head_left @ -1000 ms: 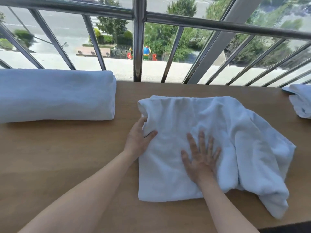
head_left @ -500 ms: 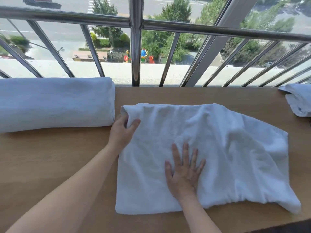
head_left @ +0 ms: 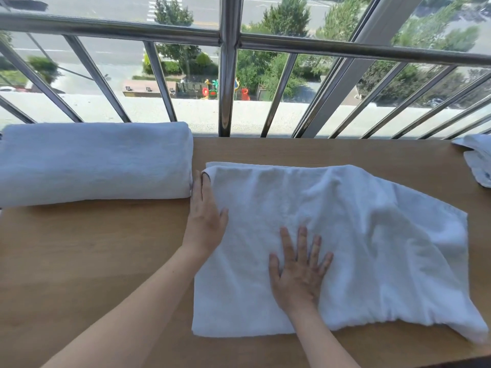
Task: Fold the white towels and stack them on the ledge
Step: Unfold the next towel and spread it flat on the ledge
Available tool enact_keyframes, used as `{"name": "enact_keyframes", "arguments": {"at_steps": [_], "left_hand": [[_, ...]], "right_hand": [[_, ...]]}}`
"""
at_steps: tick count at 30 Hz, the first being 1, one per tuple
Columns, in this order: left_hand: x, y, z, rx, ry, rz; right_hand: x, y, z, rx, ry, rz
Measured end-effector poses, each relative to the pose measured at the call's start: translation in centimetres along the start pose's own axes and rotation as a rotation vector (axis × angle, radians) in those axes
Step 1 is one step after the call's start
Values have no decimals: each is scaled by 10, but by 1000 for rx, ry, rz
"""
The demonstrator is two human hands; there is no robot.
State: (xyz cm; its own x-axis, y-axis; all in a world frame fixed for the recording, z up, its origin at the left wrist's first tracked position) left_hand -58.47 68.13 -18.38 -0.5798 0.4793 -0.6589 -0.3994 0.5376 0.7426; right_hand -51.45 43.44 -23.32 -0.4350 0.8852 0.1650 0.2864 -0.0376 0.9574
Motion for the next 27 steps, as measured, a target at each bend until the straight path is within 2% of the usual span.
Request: {"name": "enact_keyframes", "arguments": {"at_steps": [2,4,7,9,17,22,24,27], "left_hand": [[3,-3,-21,-42,-34,40],[-3,-17,-43,-32,-149,168],[-7,-58,-70,140,-317,407],[-1,-70,-73,190,-334,514],[-8,-70,-67,187,-275,531],[-64,-122,-112,323,-522,517],[-74,-138,-125,371,-510,547],[-90,-153,-130,384,-481,540]], "right_hand": [[1,0,1,-6,3,-2],[1,0,2,-9,4,3],[2,-1,1,-7,6,0],[2,0,1,-1,5,-13],[-1,5,-4,92,54,58],[-18,25,-19,136,176,190],[-37,41,-20,87,145,250],[-77,81,-17,-88,63,328]]}}
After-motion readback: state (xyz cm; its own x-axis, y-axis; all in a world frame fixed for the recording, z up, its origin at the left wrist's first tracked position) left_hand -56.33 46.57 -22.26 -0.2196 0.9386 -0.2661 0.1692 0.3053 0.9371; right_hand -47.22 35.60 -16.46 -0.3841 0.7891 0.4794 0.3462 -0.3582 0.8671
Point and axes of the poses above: each hand's wrist, its own z-axis towards the middle knuckle, its own y-axis out of the back of the hand, x = y × z, the point moved 9 cm from there along z, towards the middle knuckle, and after that the axes turned 5 degrees about z, right-handed, at the moved point
